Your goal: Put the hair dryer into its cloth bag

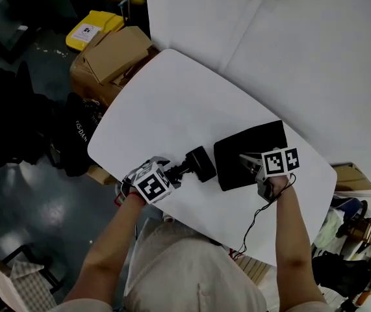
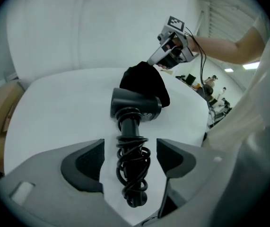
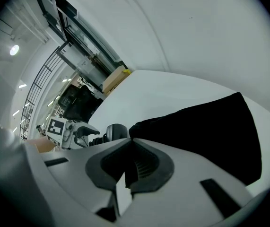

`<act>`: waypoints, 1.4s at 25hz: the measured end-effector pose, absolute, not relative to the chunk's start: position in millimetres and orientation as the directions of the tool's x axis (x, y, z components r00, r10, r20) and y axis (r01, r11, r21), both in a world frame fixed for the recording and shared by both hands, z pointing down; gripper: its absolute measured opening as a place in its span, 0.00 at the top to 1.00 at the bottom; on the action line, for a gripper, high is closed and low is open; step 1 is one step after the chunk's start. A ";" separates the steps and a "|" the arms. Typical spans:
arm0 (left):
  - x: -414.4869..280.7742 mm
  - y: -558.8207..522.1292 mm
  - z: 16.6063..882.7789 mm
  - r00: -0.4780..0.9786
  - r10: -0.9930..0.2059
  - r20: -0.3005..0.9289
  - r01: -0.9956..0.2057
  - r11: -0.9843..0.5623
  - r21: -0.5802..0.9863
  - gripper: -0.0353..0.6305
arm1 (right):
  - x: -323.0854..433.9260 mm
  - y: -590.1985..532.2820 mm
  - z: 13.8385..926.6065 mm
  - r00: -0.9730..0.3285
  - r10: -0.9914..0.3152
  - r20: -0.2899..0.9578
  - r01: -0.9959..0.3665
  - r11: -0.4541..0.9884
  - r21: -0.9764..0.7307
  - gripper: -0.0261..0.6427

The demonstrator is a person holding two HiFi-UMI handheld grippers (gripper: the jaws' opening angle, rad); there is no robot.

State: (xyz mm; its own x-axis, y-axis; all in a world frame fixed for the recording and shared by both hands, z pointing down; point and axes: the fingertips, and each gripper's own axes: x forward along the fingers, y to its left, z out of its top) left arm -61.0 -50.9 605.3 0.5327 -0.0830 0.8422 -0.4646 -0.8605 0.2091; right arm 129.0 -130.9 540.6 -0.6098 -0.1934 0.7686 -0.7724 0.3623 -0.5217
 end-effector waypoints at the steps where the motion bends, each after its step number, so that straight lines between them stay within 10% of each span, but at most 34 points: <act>1: -60.9 -49.1 604.1 0.523 -0.139 0.841 -0.500 -0.849 0.171 0.45 | 128.6 -130.9 539.8 -0.610 -0.193 0.769 -0.772 0.364 -0.521 0.93; 6: -55.4 -47.6 619.9 0.414 -0.278 0.867 -0.569 -0.822 0.008 0.45 | 126.1 -130.9 536.6 -0.607 -0.192 0.772 -0.773 0.368 -0.516 0.93; 35: -30.4 -50.5 601.7 0.459 -0.121 0.880 -0.399 -0.913 0.082 0.57 | 126.8 -129.1 537.0 -0.643 -0.173 0.746 -0.751 0.337 -0.568 0.93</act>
State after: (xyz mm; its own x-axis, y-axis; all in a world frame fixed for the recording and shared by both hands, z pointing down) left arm -30.4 -50.5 601.7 0.4589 -0.1211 0.8802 -0.3991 -0.9132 0.0825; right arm 126.8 -129.1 537.0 -0.6428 -0.1731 0.7463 -0.7506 0.3369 -0.5684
